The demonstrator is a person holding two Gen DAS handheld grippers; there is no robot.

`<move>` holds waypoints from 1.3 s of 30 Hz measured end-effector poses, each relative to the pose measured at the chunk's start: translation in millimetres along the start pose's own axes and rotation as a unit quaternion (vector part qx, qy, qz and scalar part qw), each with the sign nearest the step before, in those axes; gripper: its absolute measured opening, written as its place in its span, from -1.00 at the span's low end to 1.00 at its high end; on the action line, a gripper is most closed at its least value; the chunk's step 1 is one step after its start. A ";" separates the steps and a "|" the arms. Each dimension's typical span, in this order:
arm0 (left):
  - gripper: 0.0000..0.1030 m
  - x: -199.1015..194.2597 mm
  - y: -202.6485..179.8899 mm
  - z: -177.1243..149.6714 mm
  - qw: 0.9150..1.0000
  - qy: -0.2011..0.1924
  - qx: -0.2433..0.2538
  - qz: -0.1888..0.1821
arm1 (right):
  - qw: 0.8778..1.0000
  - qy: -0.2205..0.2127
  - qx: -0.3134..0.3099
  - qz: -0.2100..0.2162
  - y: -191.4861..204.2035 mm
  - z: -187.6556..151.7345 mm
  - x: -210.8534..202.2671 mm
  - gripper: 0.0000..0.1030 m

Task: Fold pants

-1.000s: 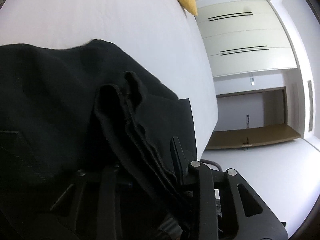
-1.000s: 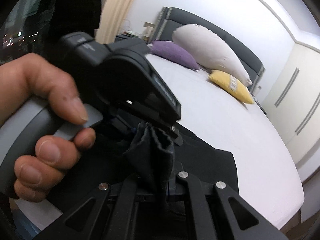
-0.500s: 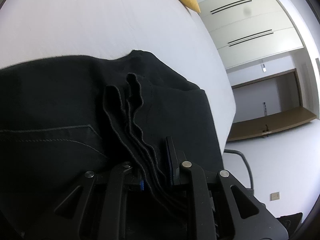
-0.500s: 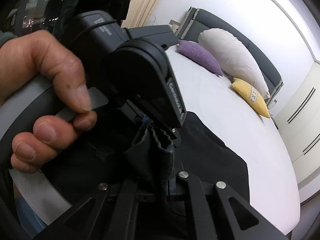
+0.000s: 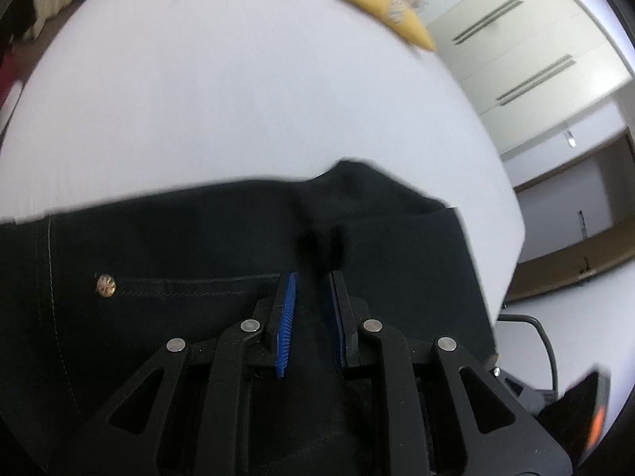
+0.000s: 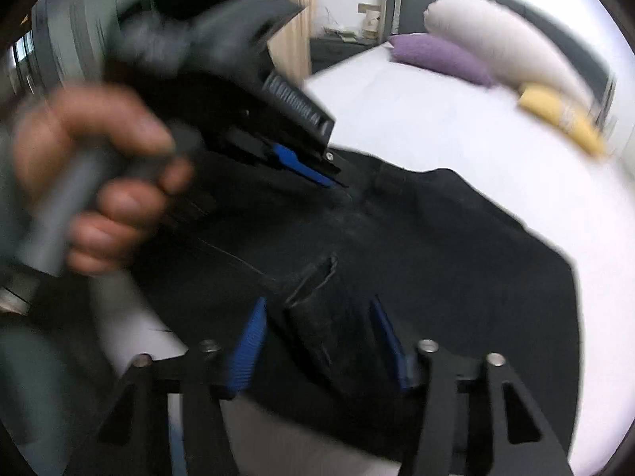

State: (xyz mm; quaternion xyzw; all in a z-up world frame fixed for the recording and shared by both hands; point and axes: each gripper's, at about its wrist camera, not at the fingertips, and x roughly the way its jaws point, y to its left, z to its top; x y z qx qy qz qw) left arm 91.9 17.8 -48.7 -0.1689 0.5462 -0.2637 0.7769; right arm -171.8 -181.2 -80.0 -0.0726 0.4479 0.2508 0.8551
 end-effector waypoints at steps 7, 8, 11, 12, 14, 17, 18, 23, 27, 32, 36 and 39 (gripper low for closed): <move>-0.69 25.2 -47.8 -16.2 0.995 0.041 0.084 -0.036 | 0.963 -0.053 0.239 0.115 -180.3 -2.0 -56.3 0.13; -0.69 33.8 -48.5 -24.5 0.994 0.051 0.094 -0.031 | 0.952 -0.054 0.268 0.140 -205.5 -3.0 -54.5 0.13; -0.69 43.9 -37.9 -40.4 0.993 0.054 0.106 -0.018 | 0.921 -0.054 0.315 0.223 -254.1 -2.0 -34.8 0.13; -0.69 41.4 -35.0 -41.2 0.993 0.051 0.107 -0.022 | 0.918 -0.050 0.324 0.224 -266.4 -1.1 -24.9 0.13; -0.69 35.7 -28.4 -42.1 0.992 0.057 0.108 -0.026 | 0.903 -0.025 0.358 0.236 -288.6 -7.8 2.1 0.13; -0.69 39.3 -29.8 -41.7 0.992 0.056 0.113 -0.017 | 0.893 0.010 0.385 0.234 -296.8 -27.0 25.1 -0.07; -0.69 42.0 -35.5 -40.3 0.992 0.054 0.115 -0.014 | 0.891 0.009 0.384 0.241 -294.1 -32.5 24.1 -0.08; -0.69 40.5 -32.4 -43.3 0.992 0.050 0.112 -0.022 | 0.897 0.032 0.346 0.273 -270.1 -63.9 -6.6 -0.08; -0.69 35.8 -21.8 -37.3 0.993 0.048 0.106 -0.027 | 0.899 0.048 0.332 0.283 -255.7 -92.5 -31.8 -0.08; -0.69 40.7 -28.6 -42.0 0.993 0.038 0.106 -0.027 | 0.891 0.041 0.352 0.282 -243.6 -116.8 -48.1 -0.08; -0.69 49.6 -42.8 -49.4 0.994 0.033 0.103 -0.032 | 0.890 0.031 0.362 0.275 -241.4 -120.0 -49.0 -0.08; -0.69 51.4 -39.6 -53.9 0.994 0.026 0.103 -0.035 | 0.904 0.035 0.346 0.248 -238.1 -122.0 -45.6 -0.37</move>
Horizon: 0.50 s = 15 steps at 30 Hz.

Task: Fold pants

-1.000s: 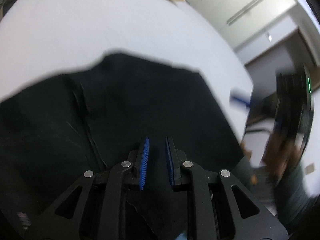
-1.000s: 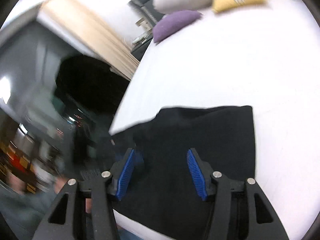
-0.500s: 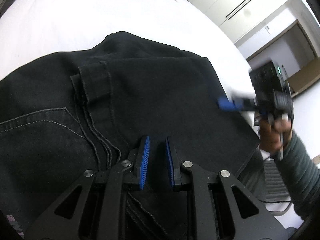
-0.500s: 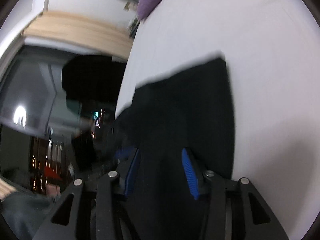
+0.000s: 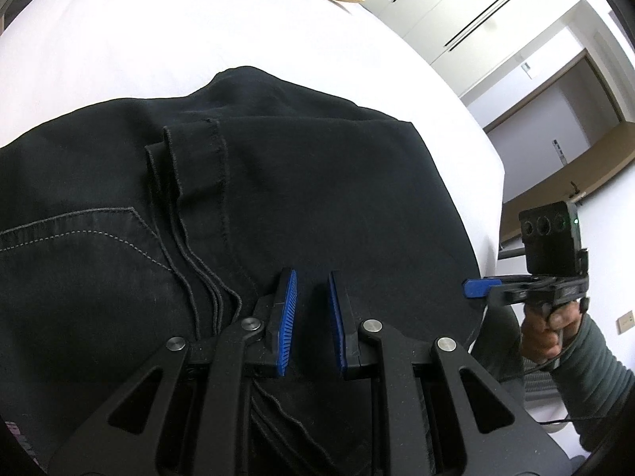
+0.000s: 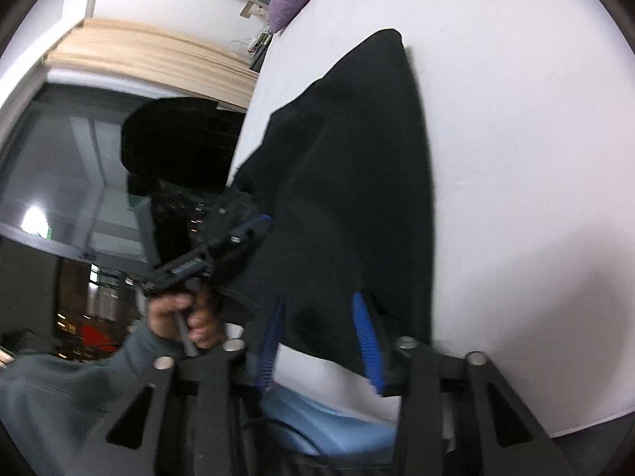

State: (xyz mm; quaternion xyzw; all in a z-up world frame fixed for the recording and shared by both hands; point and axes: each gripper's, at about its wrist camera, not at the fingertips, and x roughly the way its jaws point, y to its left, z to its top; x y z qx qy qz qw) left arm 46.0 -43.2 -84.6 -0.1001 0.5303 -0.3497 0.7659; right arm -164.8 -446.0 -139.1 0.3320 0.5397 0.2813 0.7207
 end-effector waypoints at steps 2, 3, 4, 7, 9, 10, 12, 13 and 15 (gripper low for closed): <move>-0.69 -5.3 -0.2 -3.7 1.000 -0.007 -0.005 0.008 | 1.000 0.002 0.006 -0.015 -4.0 1.5 1.3 -0.76; -0.69 -12.7 -1.7 -6.3 1.000 -0.013 -0.009 0.022 | 0.999 0.008 0.014 -0.033 -2.0 4.8 0.5 -0.81; -0.69 -27.8 -3.6 -10.3 0.999 -0.024 -0.014 0.041 | 0.999 0.009 0.014 -0.047 5.2 7.9 -1.1 -0.77; -0.43 -81.6 2.3 -28.1 0.995 -0.075 -0.042 0.051 | 0.999 -0.041 -0.022 0.003 50.9 16.3 -18.2 -0.22; 0.71 -123.6 18.1 -50.3 0.987 -0.121 -0.086 0.054 | 0.996 -0.068 -0.041 0.048 73.9 21.6 -18.2 0.28; 0.99 -145.6 27.3 -63.5 0.980 -0.152 -0.109 0.061 | 0.994 -0.074 -0.047 0.061 82.3 24.6 -13.1 0.33; 0.99 -182.1 45.4 -86.5 0.965 -0.198 -0.153 0.073 | 0.992 -0.070 -0.047 0.095 92.3 33.4 6.9 0.33; 0.99 -199.1 58.8 -100.3 0.956 -0.214 -0.185 0.071 | 0.991 -0.066 -0.044 0.104 94.4 36.9 17.6 0.33; 0.99 -225.6 85.8 -129.7 0.931 -0.251 -0.258 0.057 | 0.990 -0.060 -0.032 0.123 95.9 44.0 41.0 0.33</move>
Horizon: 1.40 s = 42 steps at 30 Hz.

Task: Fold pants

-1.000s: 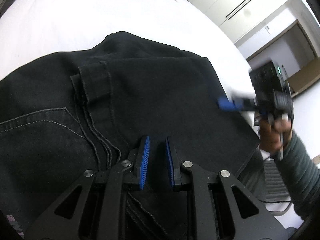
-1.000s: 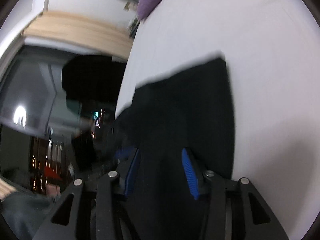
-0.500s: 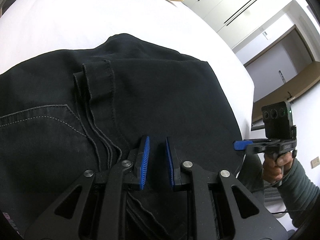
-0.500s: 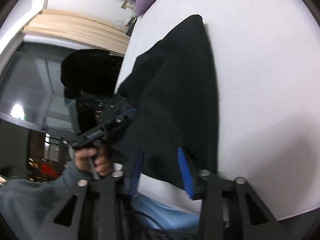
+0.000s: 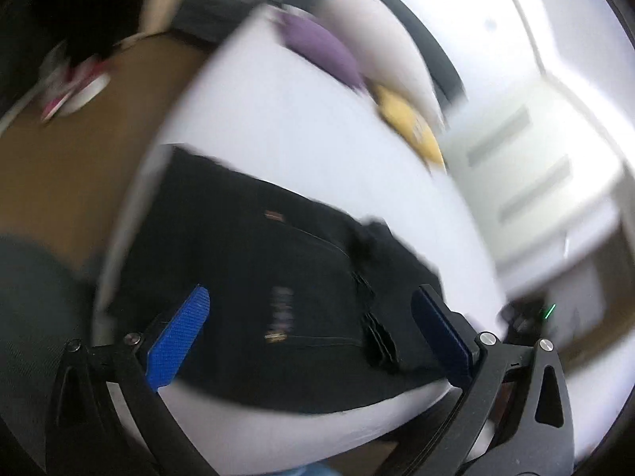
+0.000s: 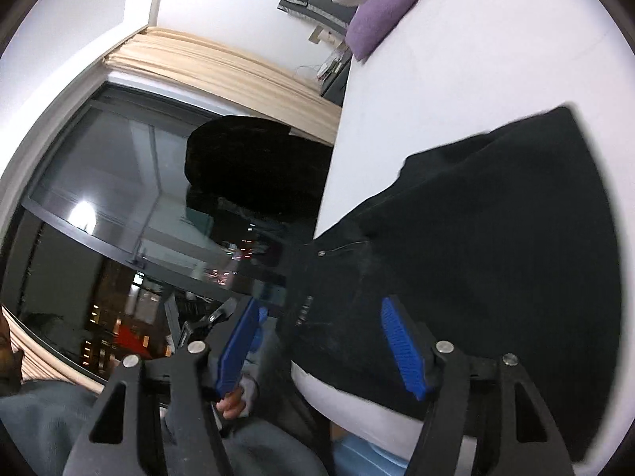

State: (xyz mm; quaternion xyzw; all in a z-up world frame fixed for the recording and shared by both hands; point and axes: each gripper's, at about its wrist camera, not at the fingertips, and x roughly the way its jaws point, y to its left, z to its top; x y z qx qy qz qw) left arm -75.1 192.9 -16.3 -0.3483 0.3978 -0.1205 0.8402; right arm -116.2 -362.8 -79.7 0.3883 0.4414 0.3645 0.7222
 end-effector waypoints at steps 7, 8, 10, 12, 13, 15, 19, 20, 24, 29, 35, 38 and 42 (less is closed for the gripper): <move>0.99 -12.8 83.5 -17.3 0.981 -0.010 -0.193 -0.017 | 0.998 -0.008 0.030 0.049 -7.0 16.7 44.9 0.32; 0.99 -9.3 86.7 -19.6 0.979 -0.006 -0.202 -0.019 | 0.998 -0.012 0.030 0.053 -5.1 19.4 46.1 0.32; 0.99 -6.8 88.0 -22.1 0.977 -0.003 -0.210 -0.024 | 0.998 -0.016 0.024 0.053 -0.1 22.7 46.3 0.32; 0.98 -1.7 91.0 -25.3 0.975 -0.002 -0.217 -0.036 | 0.998 -0.019 0.020 0.054 2.8 21.4 42.6 0.31; 0.98 2.2 94.6 -27.2 0.974 -0.001 -0.222 -0.041 | 0.998 -0.022 0.020 0.056 2.6 21.7 40.5 0.29; 0.85 15.9 102.7 -28.9 0.971 0.009 -0.232 -0.052 | 0.997 -0.029 0.025 0.060 0.1 20.5 38.2 0.27; 0.76 29.4 116.6 -35.9 0.961 0.005 -0.266 -0.071 | 0.996 -0.041 0.039 0.066 -7.1 20.0 35.1 0.22; 0.75 30.4 120.7 -37.7 0.960 0.003 -0.270 -0.075 | 0.996 -0.041 0.038 0.068 -7.1 20.2 34.9 0.21; 0.21 34.8 133.1 -39.4 0.952 0.005 -0.293 -0.083 | 0.997 -0.035 0.040 0.061 -11.9 22.5 39.9 0.20; -0.44 39.8 137.2 -40.5 0.951 0.020 -0.293 -0.092 | 0.999 -0.004 0.033 0.025 -15.7 34.4 55.6 0.20; -0.61 25.0 121.9 -28.1 0.961 0.014 -0.258 -0.095 | 0.999 0.041 0.024 -0.027 -21.3 56.0 73.4 0.20; -0.63 21.9 110.2 -19.3 0.967 0.011 -0.237 -0.093 | 0.990 0.093 0.032 -0.099 -37.8 56.8 92.4 0.20; -0.65 15.8 86.2 -4.5 0.976 0.006 -0.199 -0.091 | 0.984 0.104 0.023 -0.144 -62.5 41.6 103.4 -0.33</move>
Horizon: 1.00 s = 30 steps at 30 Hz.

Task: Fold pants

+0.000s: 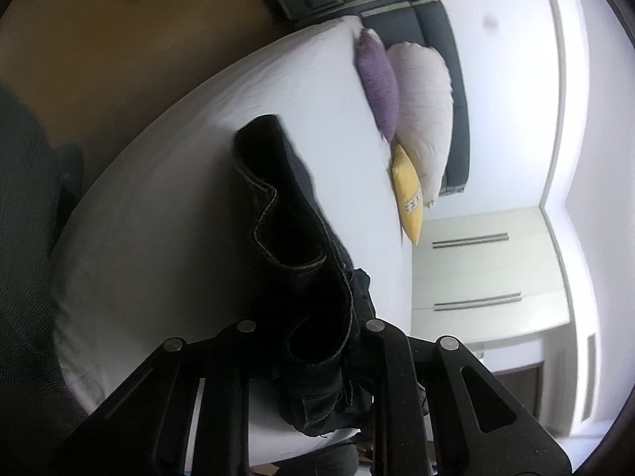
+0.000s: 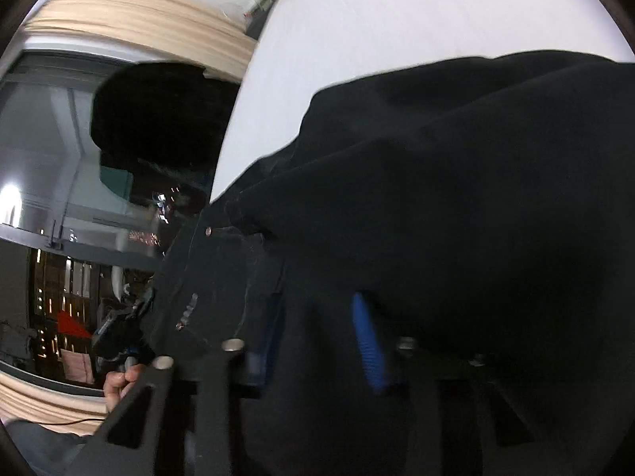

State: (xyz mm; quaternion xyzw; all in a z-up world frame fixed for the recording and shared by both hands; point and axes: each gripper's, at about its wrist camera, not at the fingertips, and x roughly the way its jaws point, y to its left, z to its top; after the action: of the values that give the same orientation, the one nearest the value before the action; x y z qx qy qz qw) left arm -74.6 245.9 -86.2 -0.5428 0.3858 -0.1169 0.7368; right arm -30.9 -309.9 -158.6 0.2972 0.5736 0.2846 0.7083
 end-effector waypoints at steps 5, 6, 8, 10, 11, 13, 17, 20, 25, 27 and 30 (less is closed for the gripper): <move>-0.65 9.9 -65.0 -2.2 0.996 0.004 0.091 0.004 | 0.999 -0.027 0.023 0.012 -13.4 -6.3 -8.5 -0.64; -0.65 11.9 -80.4 -5.9 0.994 0.006 0.113 0.003 | 0.999 -0.033 0.033 0.018 -15.0 -6.1 -12.4 -0.60; -0.65 23.7 -117.8 -16.7 0.985 0.017 0.169 0.003 | 0.996 -0.059 0.052 0.043 -16.4 -7.8 -27.0 -0.06; -0.65 39.3 -149.1 -29.8 0.975 0.033 0.218 0.007 | 0.991 -0.092 0.054 0.077 -16.2 -10.9 -44.8 0.30; -0.65 49.8 -167.7 -41.3 0.968 0.043 0.249 0.007 | 0.989 -0.106 0.052 0.085 -14.6 -13.9 -55.7 0.31; -0.65 73.2 -197.9 -65.0 0.952 0.067 0.300 0.008 | 0.987 -0.119 0.048 0.099 -14.7 -16.7 -74.8 0.31; -0.65 132.9 -240.7 -139.1 0.906 0.137 0.401 0.014 | 0.983 -0.134 0.044 0.114 -22.4 -22.4 -109.9 0.45; -0.65 171.6 -239.4 -194.5 0.871 0.181 0.455 0.037 | 0.980 -0.143 0.044 0.134 -29.1 -26.8 -128.8 0.61; -0.65 192.7 -228.2 -252.9 0.830 0.221 0.507 0.067 | 0.982 -0.118 0.057 0.137 -30.3 -29.6 -123.9 0.76; -0.65 208.0 -232.4 -254.5 0.823 0.223 0.517 0.075 | 0.987 -0.097 0.059 0.116 -31.9 -31.7 -111.7 0.76; -0.65 213.6 -240.1 -270.2 0.806 0.216 0.545 0.082 | 0.992 -0.068 0.064 0.087 -37.9 -31.2 -95.5 0.40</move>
State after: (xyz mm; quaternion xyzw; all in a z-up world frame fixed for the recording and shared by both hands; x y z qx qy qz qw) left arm -59.1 -164.2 2.6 0.0210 0.4509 -0.3612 0.8160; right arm -76.3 -403.0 -130.7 0.4091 0.5132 0.2869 0.6978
